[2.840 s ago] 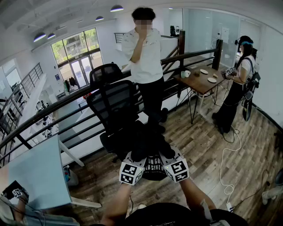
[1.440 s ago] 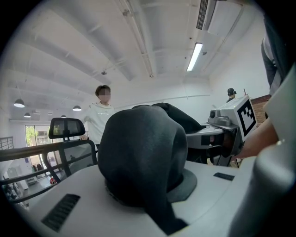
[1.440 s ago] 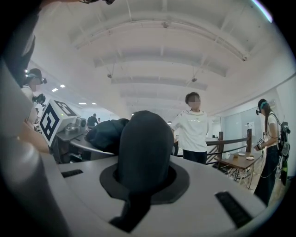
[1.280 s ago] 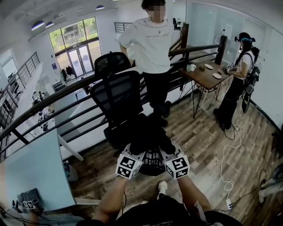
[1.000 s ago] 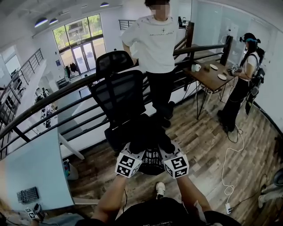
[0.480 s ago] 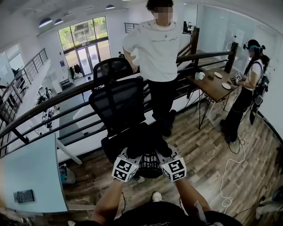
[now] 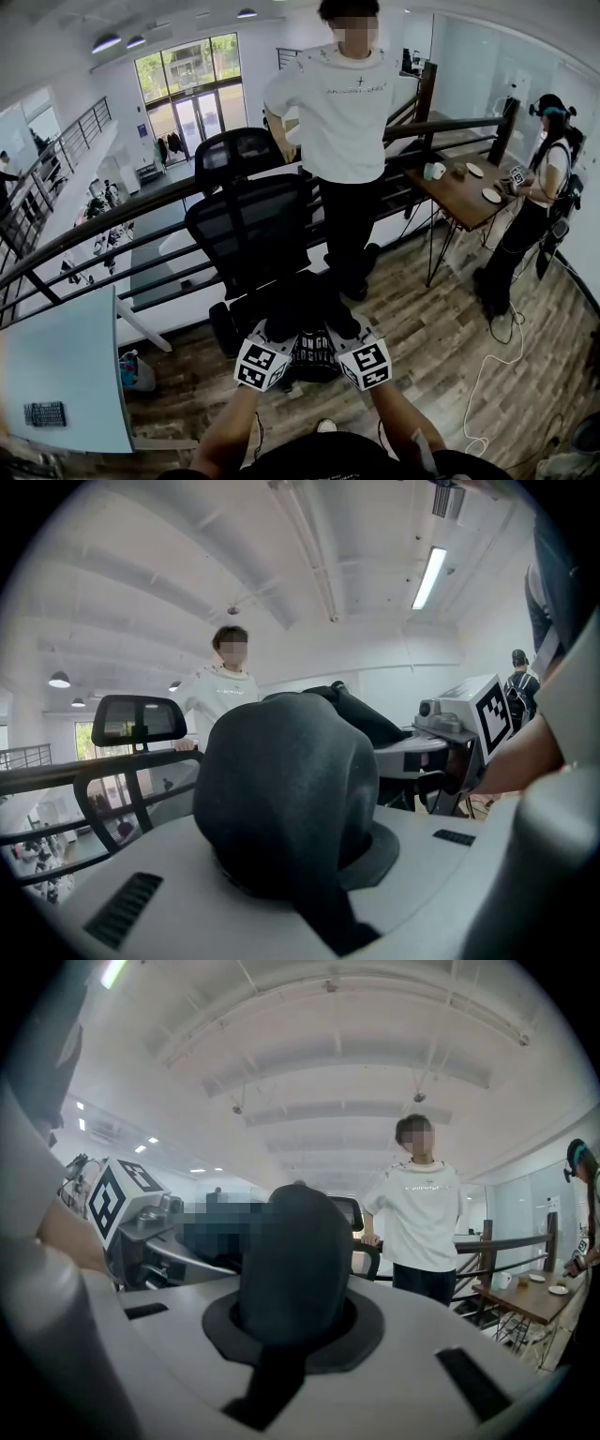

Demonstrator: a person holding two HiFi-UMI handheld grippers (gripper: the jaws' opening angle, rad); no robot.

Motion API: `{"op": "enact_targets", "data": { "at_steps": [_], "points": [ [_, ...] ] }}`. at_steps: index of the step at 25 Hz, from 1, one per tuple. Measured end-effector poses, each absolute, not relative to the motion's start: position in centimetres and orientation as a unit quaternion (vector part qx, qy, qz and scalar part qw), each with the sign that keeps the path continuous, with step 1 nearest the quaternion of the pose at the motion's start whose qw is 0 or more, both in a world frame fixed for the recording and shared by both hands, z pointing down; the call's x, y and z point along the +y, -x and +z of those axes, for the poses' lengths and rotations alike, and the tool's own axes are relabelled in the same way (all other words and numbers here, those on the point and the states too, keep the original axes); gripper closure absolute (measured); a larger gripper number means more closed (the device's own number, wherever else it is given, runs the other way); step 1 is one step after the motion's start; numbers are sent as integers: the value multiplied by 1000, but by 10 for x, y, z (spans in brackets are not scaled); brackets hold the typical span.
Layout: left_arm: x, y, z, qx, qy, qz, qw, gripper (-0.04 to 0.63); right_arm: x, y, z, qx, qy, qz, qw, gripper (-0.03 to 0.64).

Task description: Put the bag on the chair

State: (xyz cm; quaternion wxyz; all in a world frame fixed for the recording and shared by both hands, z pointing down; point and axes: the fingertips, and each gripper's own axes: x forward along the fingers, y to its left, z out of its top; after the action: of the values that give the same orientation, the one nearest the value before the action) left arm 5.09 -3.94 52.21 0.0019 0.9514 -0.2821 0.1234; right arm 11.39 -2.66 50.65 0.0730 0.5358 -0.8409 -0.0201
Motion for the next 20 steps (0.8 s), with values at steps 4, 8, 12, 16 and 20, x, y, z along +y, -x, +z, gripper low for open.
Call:
{"op": "enact_targets", "data": {
  "at_steps": [4,8,12,16,20],
  "points": [
    [-59,-60,521,-298,-947,121,9,535,-48,-123,504,-847,-525,-25,80,565],
    [-76,-65,522,-307,-944,121,16,535,-67,-128,504,-852,-516,-21,82,565],
    [-91,-66,521,-316,-941,121,20,535,-82,-129,503,-857,-508,-18,83,565],
    [-105,-73,524,-318,-940,123,21,535,-96,-136,506,-860,-503,-14,83,565],
    [-123,-72,531,-327,-937,118,24,535,-115,-135,513,-864,-496,-14,86,565]
  ]
}}
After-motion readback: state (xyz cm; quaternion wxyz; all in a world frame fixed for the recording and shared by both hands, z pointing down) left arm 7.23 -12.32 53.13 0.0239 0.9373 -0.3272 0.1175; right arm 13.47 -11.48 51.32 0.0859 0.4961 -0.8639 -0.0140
